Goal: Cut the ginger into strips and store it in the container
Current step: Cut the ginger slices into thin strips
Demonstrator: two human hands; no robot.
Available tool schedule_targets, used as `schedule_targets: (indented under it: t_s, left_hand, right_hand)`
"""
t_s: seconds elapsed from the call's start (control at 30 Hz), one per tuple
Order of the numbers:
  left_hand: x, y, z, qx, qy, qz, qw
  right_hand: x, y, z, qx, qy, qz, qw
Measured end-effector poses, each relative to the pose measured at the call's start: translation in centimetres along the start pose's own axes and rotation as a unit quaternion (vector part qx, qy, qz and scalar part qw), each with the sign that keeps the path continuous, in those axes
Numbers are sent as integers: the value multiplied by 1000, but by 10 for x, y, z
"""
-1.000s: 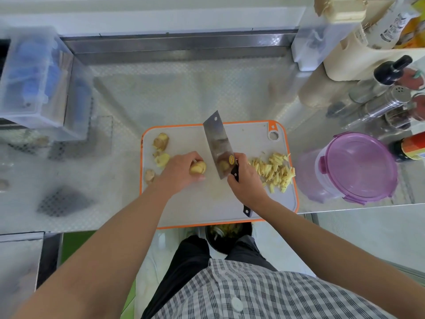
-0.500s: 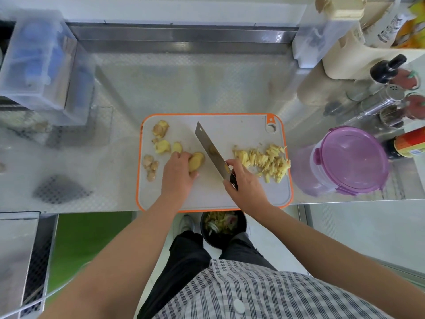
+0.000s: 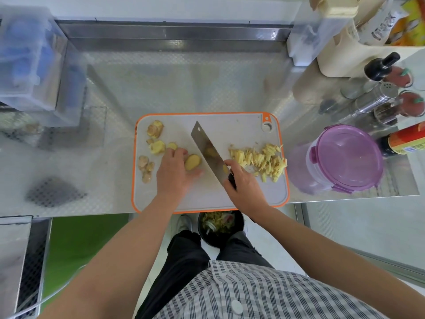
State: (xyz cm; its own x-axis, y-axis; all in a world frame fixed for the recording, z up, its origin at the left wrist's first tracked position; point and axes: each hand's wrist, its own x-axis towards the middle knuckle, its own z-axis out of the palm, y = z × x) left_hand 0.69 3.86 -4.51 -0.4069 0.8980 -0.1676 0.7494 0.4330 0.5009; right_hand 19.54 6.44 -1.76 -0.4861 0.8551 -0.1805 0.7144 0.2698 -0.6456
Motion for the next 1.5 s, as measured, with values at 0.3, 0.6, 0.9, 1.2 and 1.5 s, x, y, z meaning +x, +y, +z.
schedule_targets:
  t_s: [0.3,0.6,0.9,1.2,1.5]
  left_hand:
    - [30,-21,-16,242,48,43,968]
    - [39,-22,-21,-48,27,54,997]
    - [25,-2,-7,-84,-22,33,996]
    - [11,7,-6,-15,-12,26,999]
    - [8,13,-7,58,-63,81,993]
  right_hand:
    - [20,-3,2,10,-3,-3,1000]
    - [25,1,3,25,-10,0,1000]
    - [18,1,2,24,-6,-15,1000]
    - [8,1,1,17,-16,-8,1000]
    - [7,-11,-7,-8,-71,15,997]
